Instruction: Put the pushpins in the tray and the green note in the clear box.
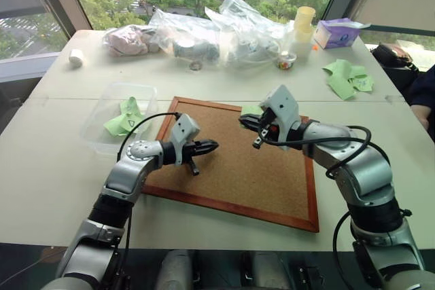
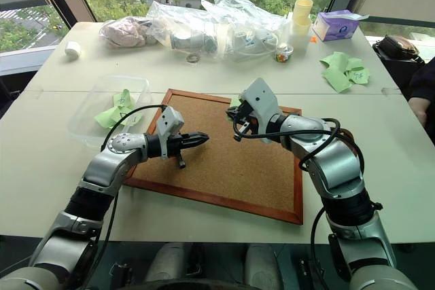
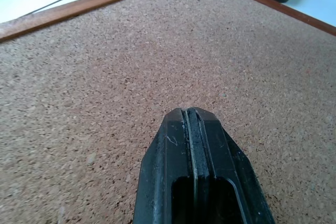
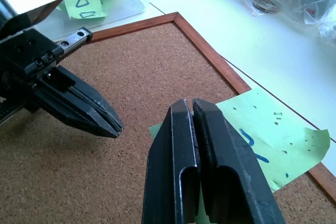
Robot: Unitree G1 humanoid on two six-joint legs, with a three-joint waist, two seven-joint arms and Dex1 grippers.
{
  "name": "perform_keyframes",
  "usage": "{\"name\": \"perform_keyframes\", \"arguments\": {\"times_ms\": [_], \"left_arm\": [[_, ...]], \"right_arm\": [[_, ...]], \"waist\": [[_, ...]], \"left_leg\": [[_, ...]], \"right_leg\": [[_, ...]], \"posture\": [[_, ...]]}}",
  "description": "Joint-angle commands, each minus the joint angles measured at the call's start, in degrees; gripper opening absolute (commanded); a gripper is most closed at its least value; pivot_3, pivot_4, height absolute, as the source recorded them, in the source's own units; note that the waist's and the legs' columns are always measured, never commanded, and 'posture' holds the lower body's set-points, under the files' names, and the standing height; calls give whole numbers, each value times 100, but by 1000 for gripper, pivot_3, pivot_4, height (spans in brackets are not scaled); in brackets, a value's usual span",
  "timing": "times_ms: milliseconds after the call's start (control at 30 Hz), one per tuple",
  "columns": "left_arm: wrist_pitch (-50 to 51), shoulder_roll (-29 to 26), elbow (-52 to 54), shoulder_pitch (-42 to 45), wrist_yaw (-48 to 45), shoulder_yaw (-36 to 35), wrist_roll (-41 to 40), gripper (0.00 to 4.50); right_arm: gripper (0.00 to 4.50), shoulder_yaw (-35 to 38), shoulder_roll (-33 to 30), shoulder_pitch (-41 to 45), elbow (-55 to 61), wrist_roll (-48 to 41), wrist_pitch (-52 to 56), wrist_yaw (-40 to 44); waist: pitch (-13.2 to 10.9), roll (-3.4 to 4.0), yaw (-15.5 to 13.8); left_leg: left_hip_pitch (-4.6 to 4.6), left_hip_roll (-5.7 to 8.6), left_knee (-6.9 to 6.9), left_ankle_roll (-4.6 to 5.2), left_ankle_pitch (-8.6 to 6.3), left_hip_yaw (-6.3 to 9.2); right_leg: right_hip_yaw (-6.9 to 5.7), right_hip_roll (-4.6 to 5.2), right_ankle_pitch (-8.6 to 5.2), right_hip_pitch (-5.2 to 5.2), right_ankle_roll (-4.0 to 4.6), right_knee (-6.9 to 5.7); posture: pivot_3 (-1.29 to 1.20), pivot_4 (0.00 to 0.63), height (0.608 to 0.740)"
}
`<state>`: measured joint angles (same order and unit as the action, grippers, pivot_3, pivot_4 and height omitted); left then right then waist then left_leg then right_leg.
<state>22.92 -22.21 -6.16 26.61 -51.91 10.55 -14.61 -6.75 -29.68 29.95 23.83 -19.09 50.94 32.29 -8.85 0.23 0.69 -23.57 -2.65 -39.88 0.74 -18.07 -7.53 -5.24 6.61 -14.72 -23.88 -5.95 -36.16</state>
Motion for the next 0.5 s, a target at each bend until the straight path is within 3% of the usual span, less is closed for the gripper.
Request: {"name": "perform_keyframes", "arguments": {"times_ms": [33, 200, 500], "left_arm": [[-211, 28, -39, -27, -46, 32, 55, 0], [-83, 48, -73, 6, -33, -188, -123, 0], [1524, 239, 286, 1036, 24, -1090, -1592, 0]], "right_arm": [[33, 159, -10, 149, 76, -30, -72, -26], [33, 272, -144, 205, 102, -85, -46, 30], [33, 114, -380, -139, 811, -437, 142, 356]], "waist": [[0, 0, 1], [0, 0, -6], [-4, -7, -11]], "left_leg": [[0, 0, 0, 0, 0, 0], [0, 0, -1, 0, 0, 1], [0, -1, -2, 0, 0, 5]], "right_leg": [[0, 0, 0, 0, 0, 0], [0, 0, 0, 0, 0, 0], [0, 1, 0, 3, -1, -1]], "posture": [[0, 150, 740], [0, 150, 740], [0, 150, 740]]}}
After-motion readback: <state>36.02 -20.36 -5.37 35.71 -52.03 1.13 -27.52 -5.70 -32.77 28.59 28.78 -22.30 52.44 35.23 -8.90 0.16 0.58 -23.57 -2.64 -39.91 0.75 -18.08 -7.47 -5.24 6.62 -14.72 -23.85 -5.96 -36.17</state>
